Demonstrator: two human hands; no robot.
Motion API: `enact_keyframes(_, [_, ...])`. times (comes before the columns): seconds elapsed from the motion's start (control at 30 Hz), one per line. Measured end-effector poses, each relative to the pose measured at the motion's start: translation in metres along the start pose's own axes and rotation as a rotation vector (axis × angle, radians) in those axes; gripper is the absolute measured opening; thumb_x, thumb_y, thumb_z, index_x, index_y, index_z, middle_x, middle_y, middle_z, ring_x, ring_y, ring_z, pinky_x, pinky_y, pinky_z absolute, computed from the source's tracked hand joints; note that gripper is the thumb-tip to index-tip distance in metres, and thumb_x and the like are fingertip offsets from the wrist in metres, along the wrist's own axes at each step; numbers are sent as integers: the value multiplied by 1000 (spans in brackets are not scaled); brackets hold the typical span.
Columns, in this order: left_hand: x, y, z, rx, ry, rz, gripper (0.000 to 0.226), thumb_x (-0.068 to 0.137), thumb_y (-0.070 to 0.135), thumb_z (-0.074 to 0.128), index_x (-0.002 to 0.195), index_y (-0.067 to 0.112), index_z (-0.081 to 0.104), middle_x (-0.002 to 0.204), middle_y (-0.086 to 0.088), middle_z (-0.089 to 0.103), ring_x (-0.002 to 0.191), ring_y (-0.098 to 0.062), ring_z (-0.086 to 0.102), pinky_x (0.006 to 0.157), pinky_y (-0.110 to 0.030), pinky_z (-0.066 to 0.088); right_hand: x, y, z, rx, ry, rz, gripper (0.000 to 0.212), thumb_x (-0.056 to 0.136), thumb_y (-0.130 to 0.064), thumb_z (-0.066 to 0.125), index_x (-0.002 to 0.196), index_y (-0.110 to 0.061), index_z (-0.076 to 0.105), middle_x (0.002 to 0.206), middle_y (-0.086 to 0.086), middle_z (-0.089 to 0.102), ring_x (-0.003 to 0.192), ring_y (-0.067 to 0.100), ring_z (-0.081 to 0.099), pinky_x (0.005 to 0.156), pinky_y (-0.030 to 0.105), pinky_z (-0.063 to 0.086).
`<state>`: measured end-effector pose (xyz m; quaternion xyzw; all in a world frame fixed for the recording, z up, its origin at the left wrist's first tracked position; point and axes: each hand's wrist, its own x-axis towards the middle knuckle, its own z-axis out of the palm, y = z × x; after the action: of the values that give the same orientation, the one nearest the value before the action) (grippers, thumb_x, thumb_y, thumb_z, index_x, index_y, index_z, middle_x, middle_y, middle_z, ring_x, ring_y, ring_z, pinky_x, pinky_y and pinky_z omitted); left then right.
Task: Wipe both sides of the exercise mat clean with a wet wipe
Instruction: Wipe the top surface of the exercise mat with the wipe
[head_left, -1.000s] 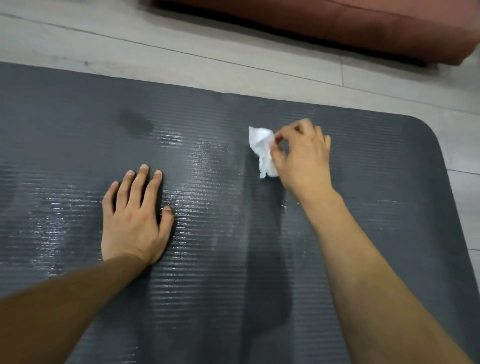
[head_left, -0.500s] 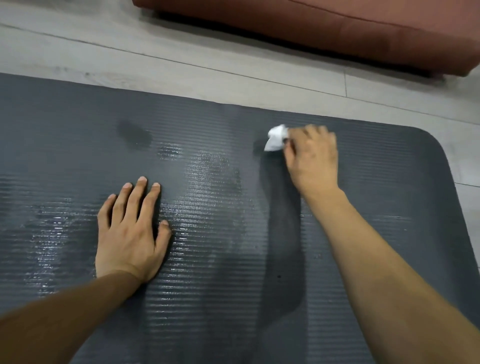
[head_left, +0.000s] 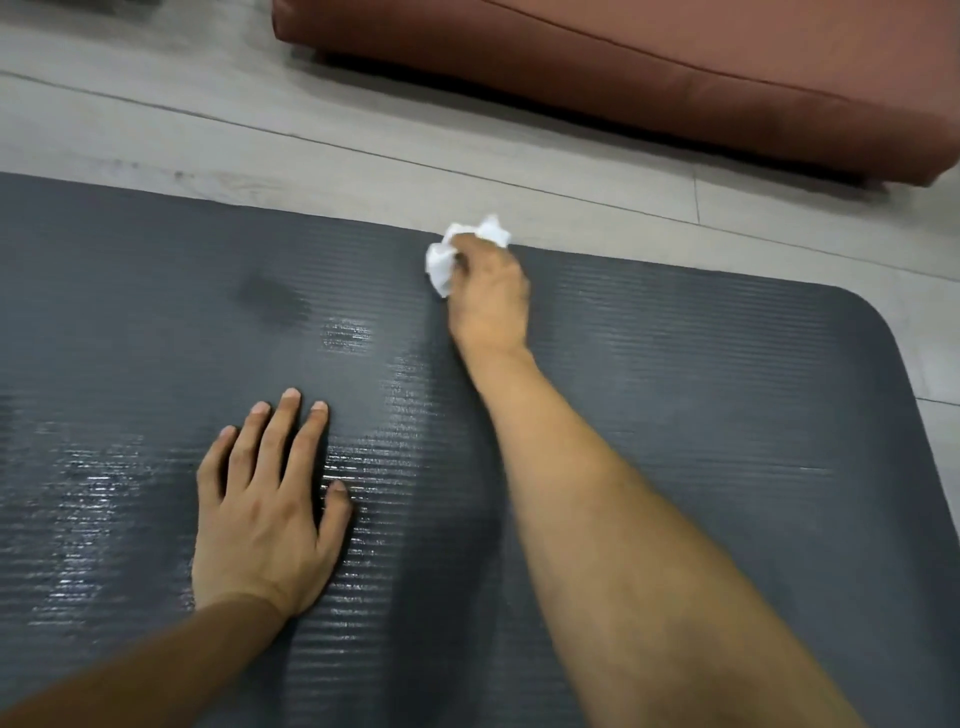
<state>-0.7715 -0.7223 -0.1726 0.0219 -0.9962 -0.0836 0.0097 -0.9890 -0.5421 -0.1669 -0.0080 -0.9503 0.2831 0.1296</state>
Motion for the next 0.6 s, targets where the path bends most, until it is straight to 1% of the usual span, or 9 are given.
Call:
enact_keyframes(0.07, [-1, 0, 0, 6, -12, 0, 70, 94, 45, 35, 156, 13, 41, 164, -12, 35, 152, -35, 31, 125, -55, 18, -16, -44, 25, 103, -149, -227, 17, 81, 0, 65, 94, -9, 72, 93, 11, 72, 86, 29, 66, 68, 32, 51])
enact_keyframes(0.13, [0, -1, -1, 5, -21, 2, 70, 94, 45, 35, 157, 14, 40, 165, -11, 34, 152, -34, 30, 125, -54, 18, -22, -53, 28, 120, -225, -353, 12, 87, -12, 60, 94, -12, 70, 97, 6, 70, 95, 27, 63, 78, 36, 50])
enact_keyframes(0.2, [1, 0, -1, 10, -29, 4, 70, 94, 45, 35, 157, 14, 40, 165, -11, 34, 152, -34, 29, 125, -54, 17, -18, -36, 28, 32, -220, -424, 24, 90, -30, 54, 104, -19, 69, 111, 0, 69, 108, 21, 59, 97, 35, 42])
enact_keyframes(0.27, [1, -1, -2, 18, -36, 0, 70, 94, 45, 36, 156, 14, 40, 165, -11, 34, 152, -34, 29, 125, -54, 17, -20, -26, 27, -32, -212, -429, 29, 90, -35, 58, 114, -22, 68, 126, -1, 65, 120, 18, 54, 108, 32, 32])
enact_keyframes(0.3, [1, -1, -2, 20, -39, 0, 70, 94, 45, 36, 157, 14, 40, 165, -11, 34, 153, -33, 29, 125, -54, 18, -22, -27, 30, -38, -200, -411, 26, 90, -30, 61, 113, -21, 69, 126, 0, 65, 120, 19, 55, 107, 32, 32])
enact_keyframes(0.4, [0, -1, -2, 14, -49, -1, 70, 94, 46, 35, 157, 14, 39, 166, -10, 32, 153, -33, 28, 125, -55, 18, -15, -47, 39, -104, -122, -360, 17, 86, -11, 60, 99, -15, 70, 102, 4, 70, 99, 27, 62, 87, 34, 41])
enact_keyframes(0.43, [0, -1, -2, 10, -49, 0, 70, 95, 46, 35, 157, 15, 39, 166, -10, 32, 153, -33, 28, 125, -54, 17, -11, -53, 38, -144, -136, -365, 18, 86, -9, 57, 99, -14, 69, 100, 4, 69, 97, 27, 61, 84, 34, 42])
enact_keyframes(0.53, [0, -1, -2, 18, -44, 3, 70, 94, 46, 35, 157, 14, 39, 166, -10, 33, 153, -32, 28, 125, -53, 17, -2, -41, 21, -235, -242, -489, 23, 93, -10, 50, 109, -15, 65, 109, 2, 67, 103, 25, 58, 84, 35, 43])
enact_keyframes(0.6, [0, 0, -3, 8, -42, 0, 70, 94, 45, 36, 156, 14, 40, 166, -10, 33, 154, -32, 27, 125, -54, 17, 1, -2, 2, -251, -152, -489, 16, 87, -8, 58, 98, -15, 68, 100, 3, 68, 92, 28, 61, 74, 35, 48])
